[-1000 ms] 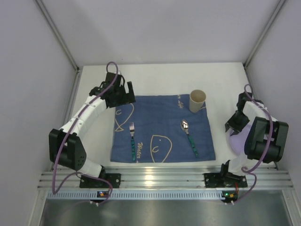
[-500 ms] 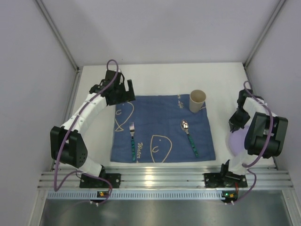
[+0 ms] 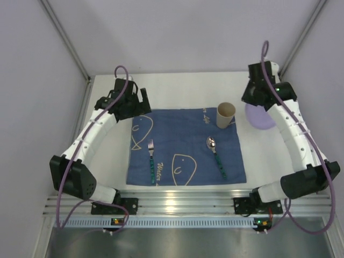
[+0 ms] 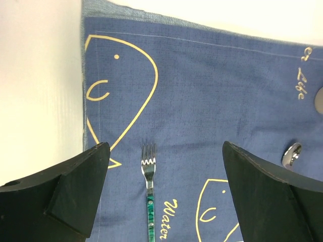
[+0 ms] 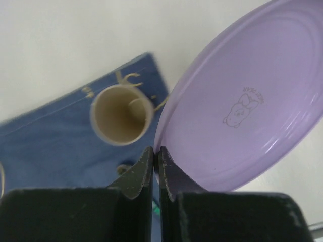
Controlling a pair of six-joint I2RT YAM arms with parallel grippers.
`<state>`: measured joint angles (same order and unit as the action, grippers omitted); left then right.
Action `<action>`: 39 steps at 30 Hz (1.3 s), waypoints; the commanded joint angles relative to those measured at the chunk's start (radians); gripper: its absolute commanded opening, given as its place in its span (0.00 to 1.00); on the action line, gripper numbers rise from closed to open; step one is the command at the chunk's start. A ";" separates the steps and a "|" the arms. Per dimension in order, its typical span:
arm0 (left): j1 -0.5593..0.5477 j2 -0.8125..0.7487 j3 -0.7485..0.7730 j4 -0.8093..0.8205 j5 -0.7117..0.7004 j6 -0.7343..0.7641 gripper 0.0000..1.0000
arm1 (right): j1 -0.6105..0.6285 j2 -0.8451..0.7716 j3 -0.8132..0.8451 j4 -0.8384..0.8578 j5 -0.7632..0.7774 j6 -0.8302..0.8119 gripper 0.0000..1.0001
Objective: Set the dinner table for one person
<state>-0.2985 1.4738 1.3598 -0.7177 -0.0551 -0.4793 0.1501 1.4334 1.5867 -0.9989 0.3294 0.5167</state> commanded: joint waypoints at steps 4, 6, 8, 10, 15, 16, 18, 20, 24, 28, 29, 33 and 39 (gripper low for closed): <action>0.004 -0.185 0.006 -0.104 -0.063 -0.038 0.98 | 0.476 -0.007 0.183 -0.161 0.270 0.072 0.00; 0.004 -0.223 -0.007 -0.141 -0.080 -0.044 0.98 | 0.659 0.041 0.217 -0.185 0.350 0.094 0.00; 0.004 -0.279 -0.021 -0.170 -0.103 -0.045 0.98 | 0.761 0.102 0.257 -0.198 0.368 0.100 0.00; 0.004 -0.332 -0.030 -0.215 -0.127 -0.050 0.98 | 0.886 0.146 0.278 -0.179 0.359 0.097 0.00; 0.004 -0.431 -0.042 -0.316 -0.163 -0.065 0.98 | 1.058 0.307 0.380 -0.130 0.239 0.066 0.00; 0.004 -0.461 -0.042 -0.331 -0.173 -0.068 0.98 | 1.068 0.330 0.392 -0.126 0.221 0.068 0.00; 0.004 -0.489 -0.037 -0.357 -0.183 -0.080 0.98 | 1.074 0.380 0.368 -0.086 0.159 0.063 0.00; 0.004 -0.524 -0.031 -0.399 -0.198 -0.091 0.98 | 1.074 0.403 0.287 -0.037 0.128 0.065 0.00; 0.004 -0.572 -0.016 -0.460 -0.210 -0.104 0.98 | 1.066 0.467 0.171 0.046 0.094 0.080 0.00; 0.004 -0.610 -0.010 -0.511 -0.235 -0.105 0.98 | 1.065 0.528 0.087 0.101 0.030 0.097 0.00; 0.004 -0.616 -0.011 -0.529 -0.242 -0.105 0.98 | 1.065 0.544 0.075 0.114 0.013 0.101 0.00; 0.004 -0.648 -0.016 -0.566 -0.264 -0.111 0.98 | 1.065 0.556 -0.007 0.207 -0.079 0.118 0.00; 0.004 -0.673 -0.031 -0.583 -0.276 -0.107 0.98 | 1.063 0.556 -0.048 0.238 -0.089 0.103 0.07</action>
<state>-0.2985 0.8097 1.3239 -1.2640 -0.3096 -0.5800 1.2209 2.0075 1.5379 -0.8474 0.2840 0.6102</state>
